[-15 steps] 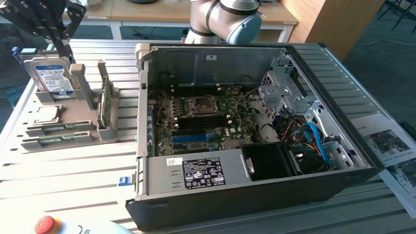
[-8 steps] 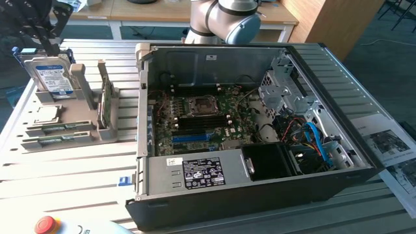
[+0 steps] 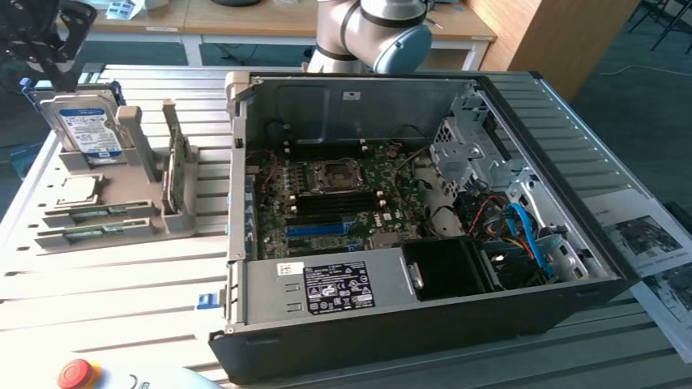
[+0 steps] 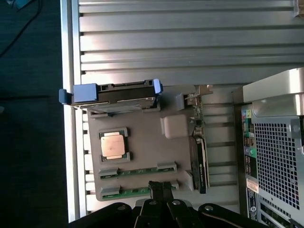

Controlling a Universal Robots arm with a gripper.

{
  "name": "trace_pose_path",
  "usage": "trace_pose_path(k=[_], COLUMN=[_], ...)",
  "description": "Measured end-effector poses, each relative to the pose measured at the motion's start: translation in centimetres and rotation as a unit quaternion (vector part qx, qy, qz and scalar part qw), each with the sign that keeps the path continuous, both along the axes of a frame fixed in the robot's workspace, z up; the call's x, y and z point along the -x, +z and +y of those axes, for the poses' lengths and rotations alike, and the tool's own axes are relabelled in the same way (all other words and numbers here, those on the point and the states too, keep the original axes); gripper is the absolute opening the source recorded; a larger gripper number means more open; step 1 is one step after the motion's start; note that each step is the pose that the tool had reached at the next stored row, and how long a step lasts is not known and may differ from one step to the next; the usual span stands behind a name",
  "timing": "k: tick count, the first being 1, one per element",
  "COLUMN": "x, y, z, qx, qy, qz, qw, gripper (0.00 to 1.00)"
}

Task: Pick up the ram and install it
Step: 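Reach for the ram, then pick up the ram and move it above insertion slot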

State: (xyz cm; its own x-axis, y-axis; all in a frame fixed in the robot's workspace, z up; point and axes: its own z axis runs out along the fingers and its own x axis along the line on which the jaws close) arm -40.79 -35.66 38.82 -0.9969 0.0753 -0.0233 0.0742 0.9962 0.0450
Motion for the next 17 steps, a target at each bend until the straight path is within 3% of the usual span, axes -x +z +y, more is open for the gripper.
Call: trace_pose_path(k=[7,17], x=[1.8,1.9], y=[-0.02,-0.02], z=[0.18,0.17], qx=[0.0000,0.0000], qy=[0.000,0.000], qz=[0.0001,0.0000], qw=[1.0000,1.0000], gripper=[0.10,0.10])
